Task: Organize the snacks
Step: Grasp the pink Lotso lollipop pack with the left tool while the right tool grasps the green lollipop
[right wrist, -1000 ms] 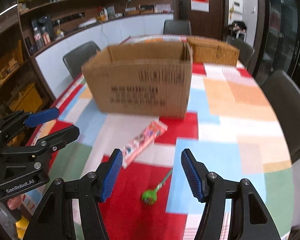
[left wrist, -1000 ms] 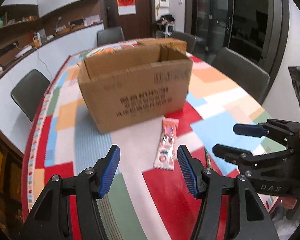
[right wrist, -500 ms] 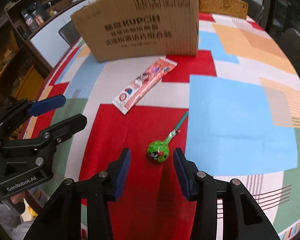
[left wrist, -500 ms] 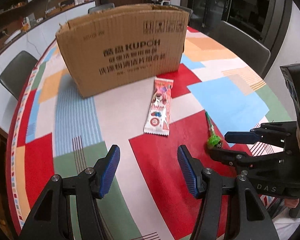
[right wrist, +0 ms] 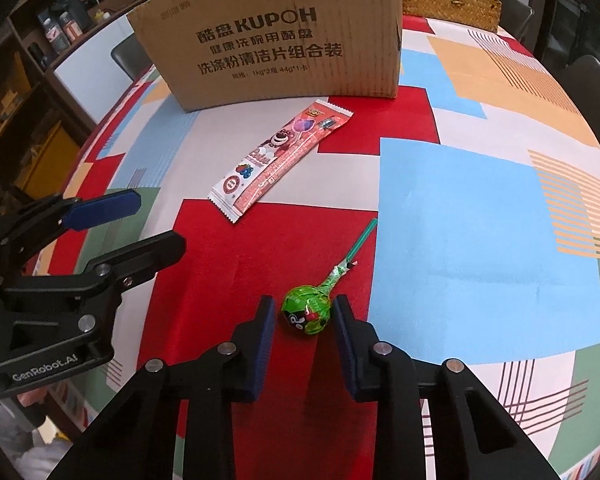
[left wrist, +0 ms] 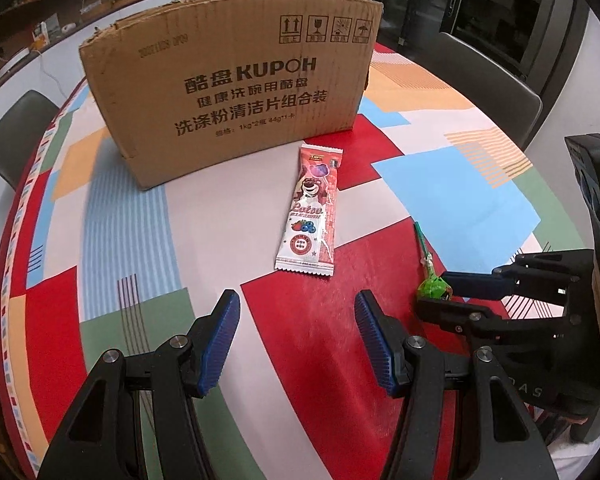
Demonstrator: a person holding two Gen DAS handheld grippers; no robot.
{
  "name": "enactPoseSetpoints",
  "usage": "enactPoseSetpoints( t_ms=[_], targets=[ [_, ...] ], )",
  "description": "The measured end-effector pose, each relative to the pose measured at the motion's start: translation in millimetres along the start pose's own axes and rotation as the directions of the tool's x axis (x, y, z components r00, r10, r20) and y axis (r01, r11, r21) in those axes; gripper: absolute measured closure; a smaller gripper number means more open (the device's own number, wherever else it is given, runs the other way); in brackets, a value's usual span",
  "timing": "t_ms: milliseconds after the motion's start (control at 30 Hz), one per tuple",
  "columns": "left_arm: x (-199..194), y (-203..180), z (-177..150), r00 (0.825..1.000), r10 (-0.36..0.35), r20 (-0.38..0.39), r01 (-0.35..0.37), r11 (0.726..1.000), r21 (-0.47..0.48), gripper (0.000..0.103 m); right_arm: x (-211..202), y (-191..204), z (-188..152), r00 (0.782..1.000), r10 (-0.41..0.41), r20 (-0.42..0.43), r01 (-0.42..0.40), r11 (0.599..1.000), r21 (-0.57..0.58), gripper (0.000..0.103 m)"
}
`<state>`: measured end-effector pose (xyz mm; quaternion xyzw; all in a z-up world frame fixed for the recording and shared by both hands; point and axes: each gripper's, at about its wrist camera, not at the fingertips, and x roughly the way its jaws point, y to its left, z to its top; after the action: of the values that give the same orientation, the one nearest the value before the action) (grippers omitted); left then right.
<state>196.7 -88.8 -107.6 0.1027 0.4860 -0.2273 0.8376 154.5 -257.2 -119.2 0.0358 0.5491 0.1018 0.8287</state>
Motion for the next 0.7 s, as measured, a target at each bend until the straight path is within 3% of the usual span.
enactPoseSetpoints(
  t_ms=[233, 500, 600, 700],
  targets=[
    [9.9, -2.8, 7.9, 1.000, -0.012, 0.001, 0.012, 0.999, 0.029, 0.044, -1.1, -4.2, -0.6, 1.000, -0.008, 0.018, 0.008, 1.000, 0.009, 0.077],
    [32.2, -6.0, 40.2, 1.000, -0.011, 0.014, 0.010, 0.996, 0.092, 0.044, -9.8, -14.4, 16.5, 0.991, -0.083, 0.104, 0.081, 0.997, 0.019, 0.077],
    [43.6, -8.3, 51.9, 1.000, 0.016, -0.001, -0.016, 0.993, 0.113, 0.045, -10.8, -20.5, 26.8, 0.984, -0.116, 0.134, 0.112, 0.993, 0.033, 0.077],
    [56.8, -10.0, 63.5, 1.000, -0.004, -0.025, 0.007, 0.993, 0.120, 0.045, -11.2, -26.5, 37.2, 0.977, -0.148, 0.155, 0.143, 0.989, 0.044, 0.077]
  ],
)
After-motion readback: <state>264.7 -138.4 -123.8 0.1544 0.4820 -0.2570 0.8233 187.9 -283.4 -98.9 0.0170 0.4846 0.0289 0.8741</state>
